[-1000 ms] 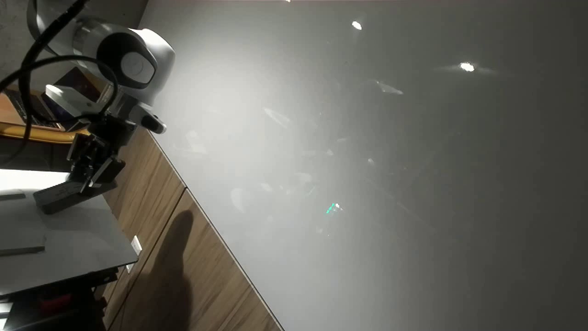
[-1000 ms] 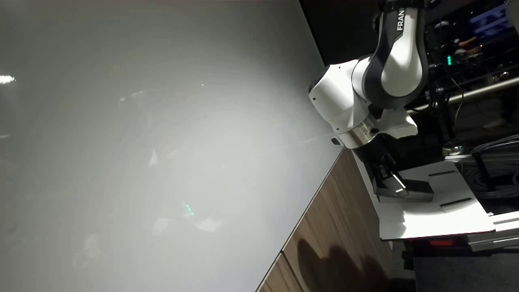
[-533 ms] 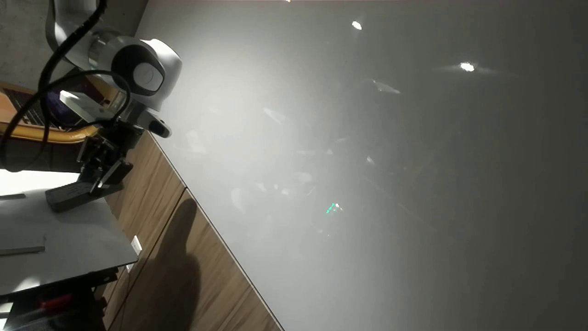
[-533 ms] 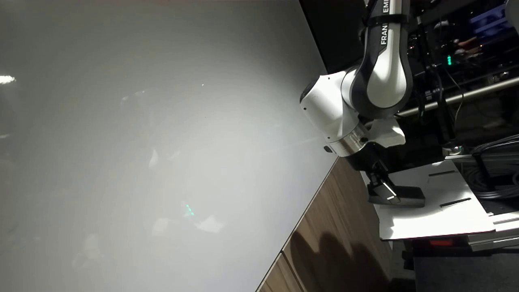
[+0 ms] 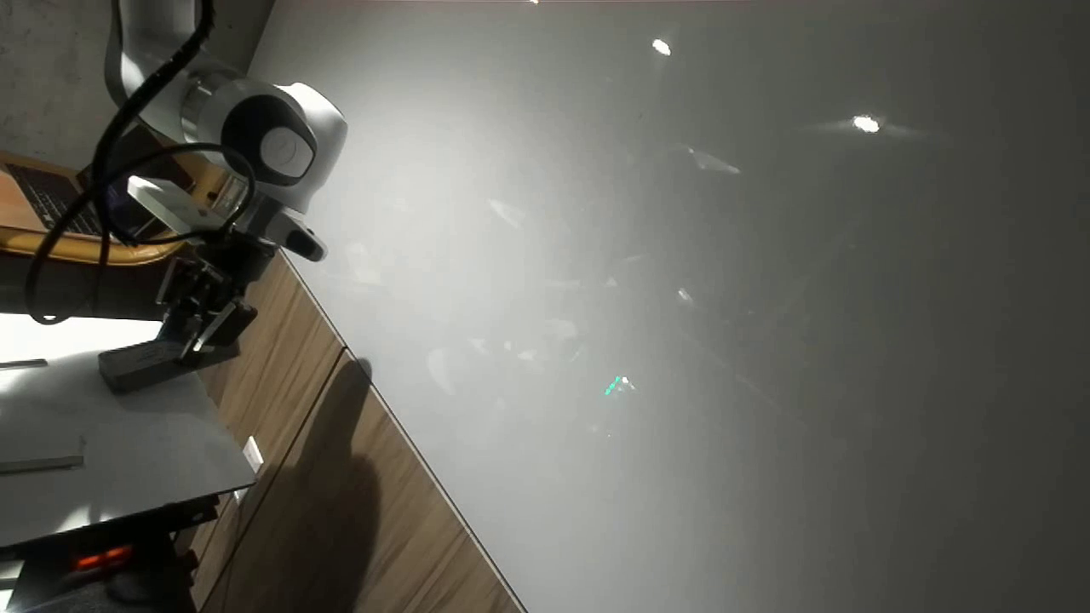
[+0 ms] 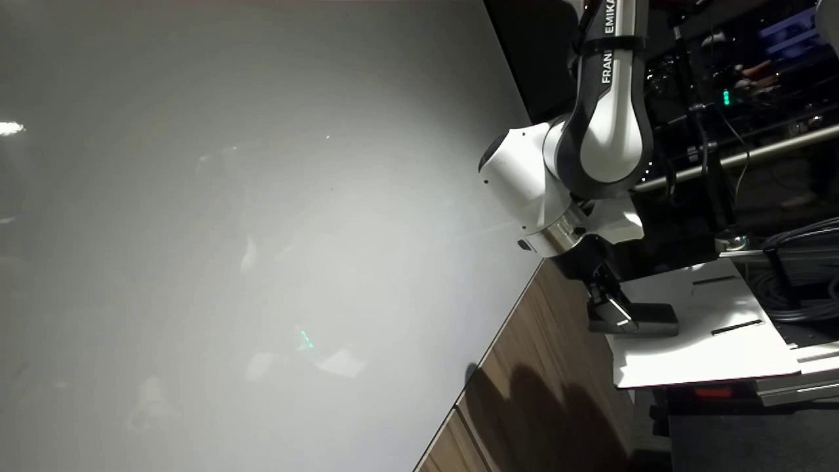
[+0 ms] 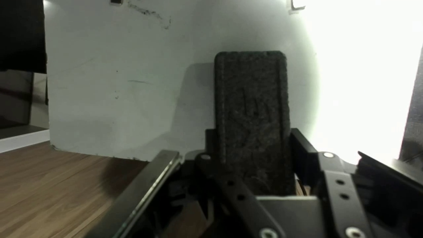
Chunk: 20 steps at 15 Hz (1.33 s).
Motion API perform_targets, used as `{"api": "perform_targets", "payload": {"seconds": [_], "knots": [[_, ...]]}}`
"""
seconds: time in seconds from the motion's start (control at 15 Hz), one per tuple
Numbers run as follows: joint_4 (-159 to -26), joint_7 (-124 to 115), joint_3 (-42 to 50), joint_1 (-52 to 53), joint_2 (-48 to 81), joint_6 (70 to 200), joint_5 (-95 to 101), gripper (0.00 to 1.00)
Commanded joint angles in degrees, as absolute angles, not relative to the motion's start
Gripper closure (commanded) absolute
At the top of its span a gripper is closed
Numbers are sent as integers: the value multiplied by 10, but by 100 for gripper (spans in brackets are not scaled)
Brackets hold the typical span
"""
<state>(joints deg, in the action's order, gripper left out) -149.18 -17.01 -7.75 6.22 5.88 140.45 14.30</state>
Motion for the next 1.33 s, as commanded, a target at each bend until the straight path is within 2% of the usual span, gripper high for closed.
{"api": "perform_targets", "payload": {"seconds": [0.0,0.07,0.27,0.8,0.87,1.0,1.27], "knots": [[-1475,-179,-57,67,88,1404,158,21],[-1472,-179,-53,66,92,1402,157,19],[-1466,-176,-40,66,108,1400,157,1],[-1458,-164,-15,64,124,1398,149,1],[-1459,-164,-13,64,121,1398,148,26],[-1462,-163,-12,65,115,1398,148,29],[-1464,-163,-16,69,104,1398,148,61]]}}
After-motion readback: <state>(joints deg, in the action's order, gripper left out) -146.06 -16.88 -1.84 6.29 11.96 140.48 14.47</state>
